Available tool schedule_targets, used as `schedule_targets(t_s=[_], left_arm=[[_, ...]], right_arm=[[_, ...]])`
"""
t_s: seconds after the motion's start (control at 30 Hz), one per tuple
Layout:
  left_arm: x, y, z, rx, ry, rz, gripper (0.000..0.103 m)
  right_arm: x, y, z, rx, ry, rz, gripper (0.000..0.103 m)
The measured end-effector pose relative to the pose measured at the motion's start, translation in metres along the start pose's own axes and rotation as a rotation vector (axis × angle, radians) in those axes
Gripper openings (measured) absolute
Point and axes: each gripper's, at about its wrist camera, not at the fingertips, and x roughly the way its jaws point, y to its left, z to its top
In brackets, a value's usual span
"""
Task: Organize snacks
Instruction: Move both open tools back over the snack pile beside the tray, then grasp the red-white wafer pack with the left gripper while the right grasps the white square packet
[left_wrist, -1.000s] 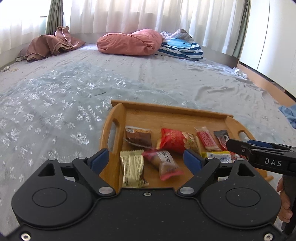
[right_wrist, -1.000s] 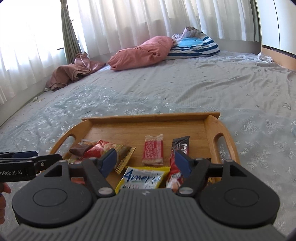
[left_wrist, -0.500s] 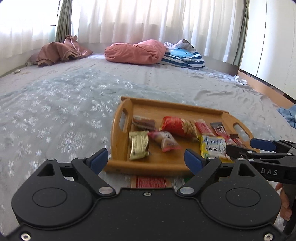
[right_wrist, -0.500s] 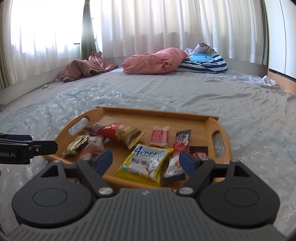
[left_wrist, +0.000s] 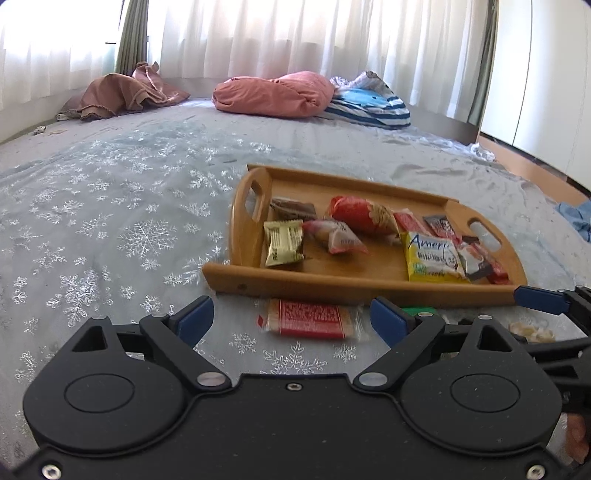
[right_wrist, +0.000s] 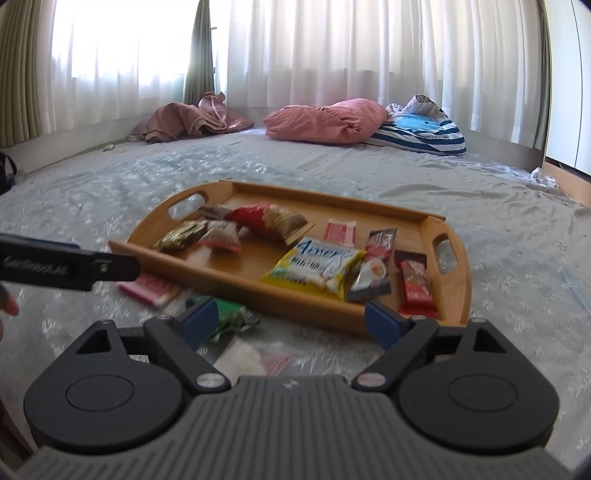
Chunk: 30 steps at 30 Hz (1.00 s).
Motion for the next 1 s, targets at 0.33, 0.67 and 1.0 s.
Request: schedule_targets(t_s=[0.33,0.67,1.0], left_arm=[[0.030,-0.013,-0.006,0.030,0.067,0.028,0.091],[0.045,-0.016,-0.010,0.030,0.085,0.042,0.093],[0.049,-0.022,-0.012,0.061,0.083,0.040,0.095]], right_arm=[[-0.003,0.019,-0.022,-0.071,0.008,-0.018,0.095],[0.004,0.024,-0.030,-0.110,0.027,-0.008,0.095],[0.011,0.014,-0.033,-0.040,0.056,0.032,0.096]])
